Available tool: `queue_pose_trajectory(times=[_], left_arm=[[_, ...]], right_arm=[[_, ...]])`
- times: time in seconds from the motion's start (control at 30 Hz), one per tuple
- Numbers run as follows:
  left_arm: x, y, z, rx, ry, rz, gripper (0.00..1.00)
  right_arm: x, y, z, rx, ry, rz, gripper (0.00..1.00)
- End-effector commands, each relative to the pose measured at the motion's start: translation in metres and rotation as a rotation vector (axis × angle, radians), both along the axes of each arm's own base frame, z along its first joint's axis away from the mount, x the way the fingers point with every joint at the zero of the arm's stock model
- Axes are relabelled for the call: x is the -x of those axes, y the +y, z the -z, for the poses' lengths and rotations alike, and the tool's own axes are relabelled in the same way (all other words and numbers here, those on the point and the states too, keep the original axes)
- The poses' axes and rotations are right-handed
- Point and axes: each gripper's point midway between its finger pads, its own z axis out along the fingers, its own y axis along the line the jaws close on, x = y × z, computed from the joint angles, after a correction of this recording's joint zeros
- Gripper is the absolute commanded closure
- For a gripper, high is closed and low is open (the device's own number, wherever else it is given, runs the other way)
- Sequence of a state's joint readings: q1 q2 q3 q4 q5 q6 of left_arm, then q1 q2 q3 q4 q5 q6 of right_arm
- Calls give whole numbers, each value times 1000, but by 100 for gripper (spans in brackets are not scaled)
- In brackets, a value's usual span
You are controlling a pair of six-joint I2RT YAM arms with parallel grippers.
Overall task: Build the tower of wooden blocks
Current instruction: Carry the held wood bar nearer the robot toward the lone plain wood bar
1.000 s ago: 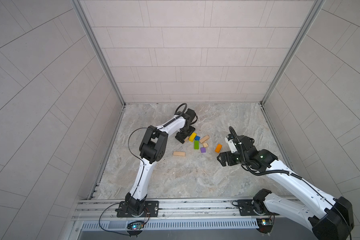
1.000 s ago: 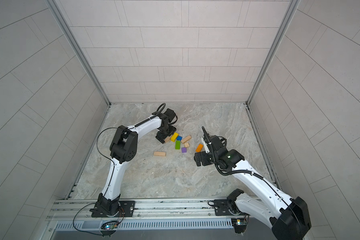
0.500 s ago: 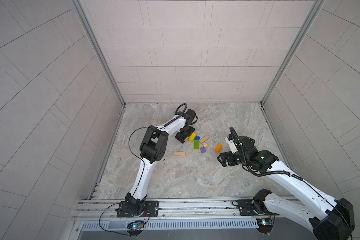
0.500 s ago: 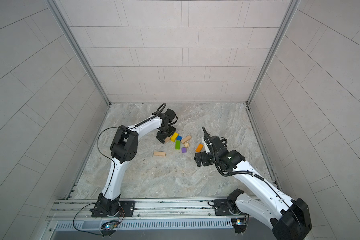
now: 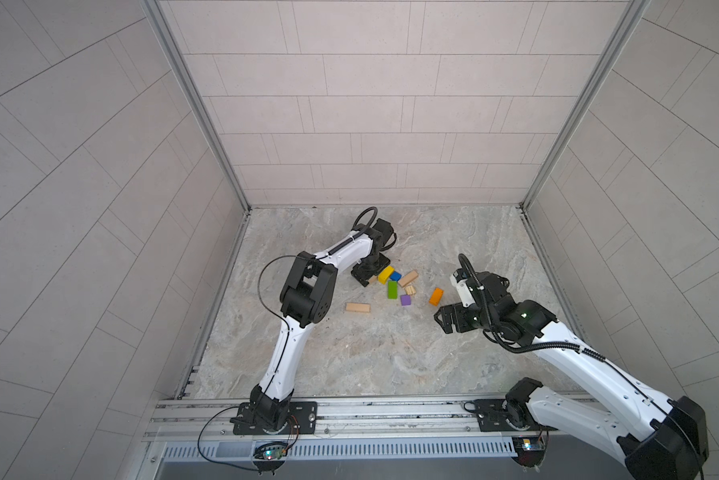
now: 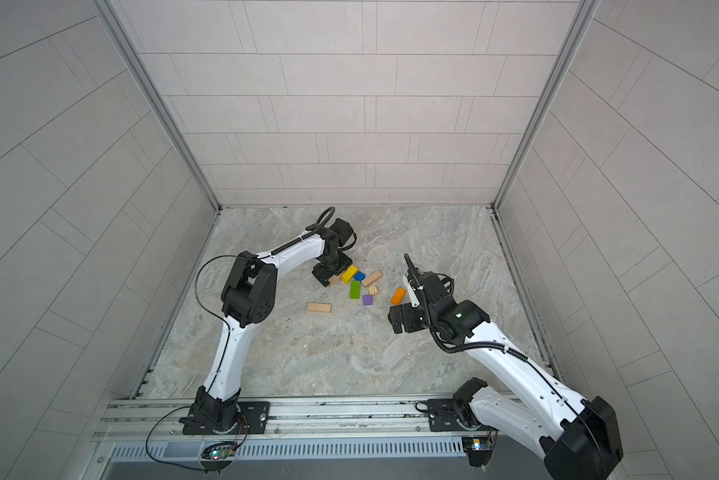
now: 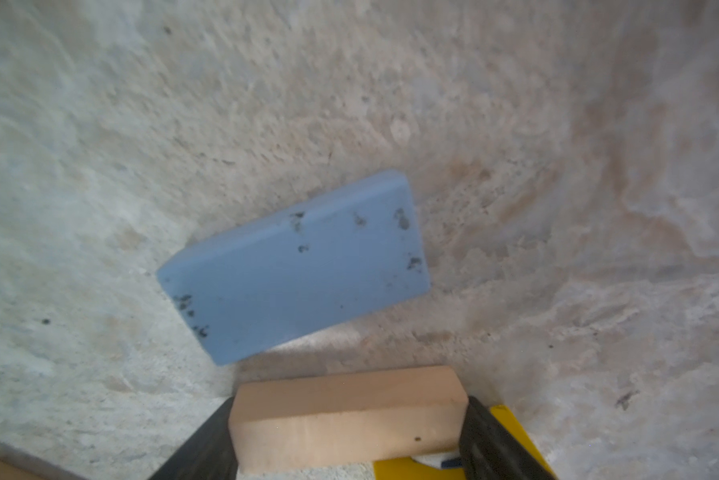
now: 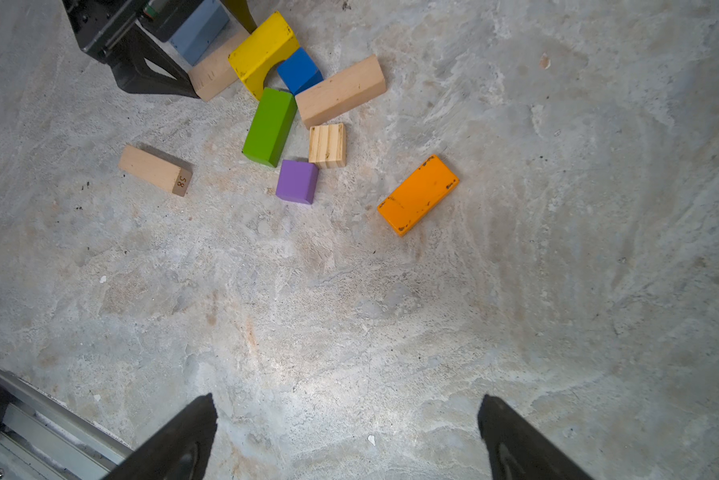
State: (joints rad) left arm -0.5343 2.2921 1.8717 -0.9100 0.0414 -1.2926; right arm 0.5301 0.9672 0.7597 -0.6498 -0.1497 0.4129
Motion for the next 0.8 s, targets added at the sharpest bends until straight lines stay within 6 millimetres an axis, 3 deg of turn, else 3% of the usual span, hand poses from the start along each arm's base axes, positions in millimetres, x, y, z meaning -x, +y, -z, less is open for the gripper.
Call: queue_pose_trajectory(times=[0.0,0.17,0.37,0.77], left_arm=[[5,20,-22,-84,-37,83,38],[12,32,-46,-133,-77,211,40],[36,49,-62,-178,-81,349,41],[108,70,-75,-125,-61,550,42]], right_arm=[[0,-3,1,1,-7,16,0],[-1,-1,6,-10,-5,25,1],[-5,3,12,-33,-1,37,1],[-12,5,2,-16,-5,30,1]])
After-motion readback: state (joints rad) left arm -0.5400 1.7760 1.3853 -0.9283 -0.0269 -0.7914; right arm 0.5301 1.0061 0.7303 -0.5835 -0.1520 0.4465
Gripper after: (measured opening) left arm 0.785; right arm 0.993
